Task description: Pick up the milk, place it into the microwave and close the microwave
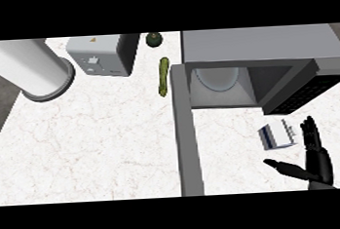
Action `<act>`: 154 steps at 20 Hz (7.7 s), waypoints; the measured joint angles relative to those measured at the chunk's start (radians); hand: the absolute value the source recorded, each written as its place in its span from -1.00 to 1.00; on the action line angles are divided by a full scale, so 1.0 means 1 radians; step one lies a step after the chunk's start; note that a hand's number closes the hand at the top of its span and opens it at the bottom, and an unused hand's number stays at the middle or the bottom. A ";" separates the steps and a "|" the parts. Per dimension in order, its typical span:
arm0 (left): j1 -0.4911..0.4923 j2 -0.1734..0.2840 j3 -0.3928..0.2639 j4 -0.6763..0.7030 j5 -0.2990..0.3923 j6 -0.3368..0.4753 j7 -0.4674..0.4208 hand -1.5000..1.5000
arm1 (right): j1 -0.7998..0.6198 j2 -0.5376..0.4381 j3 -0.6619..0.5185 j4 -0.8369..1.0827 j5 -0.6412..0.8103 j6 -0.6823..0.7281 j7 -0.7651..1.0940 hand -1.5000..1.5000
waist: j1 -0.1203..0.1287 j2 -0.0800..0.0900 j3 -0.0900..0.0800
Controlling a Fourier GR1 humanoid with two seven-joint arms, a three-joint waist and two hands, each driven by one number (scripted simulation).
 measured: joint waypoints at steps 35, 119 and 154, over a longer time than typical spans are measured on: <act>0.037 0.036 0.084 0.009 0.163 -0.064 0.041 -1.00 | -0.332 0.142 0.122 0.131 0.105 0.026 0.006 1.00 | -0.004 -0.001 -0.003; -0.343 0.163 0.001 0.152 0.024 -0.073 0.135 -1.00 | -0.860 -0.057 0.123 0.357 0.145 -0.337 0.409 -1.00 | 0.175 0.088 0.036; -0.294 -0.041 -0.293 0.245 -0.247 -0.304 0.101 -1.00 | -0.794 0.025 0.051 0.333 0.052 0.007 0.292 -1.00 | 0.014 0.020 0.000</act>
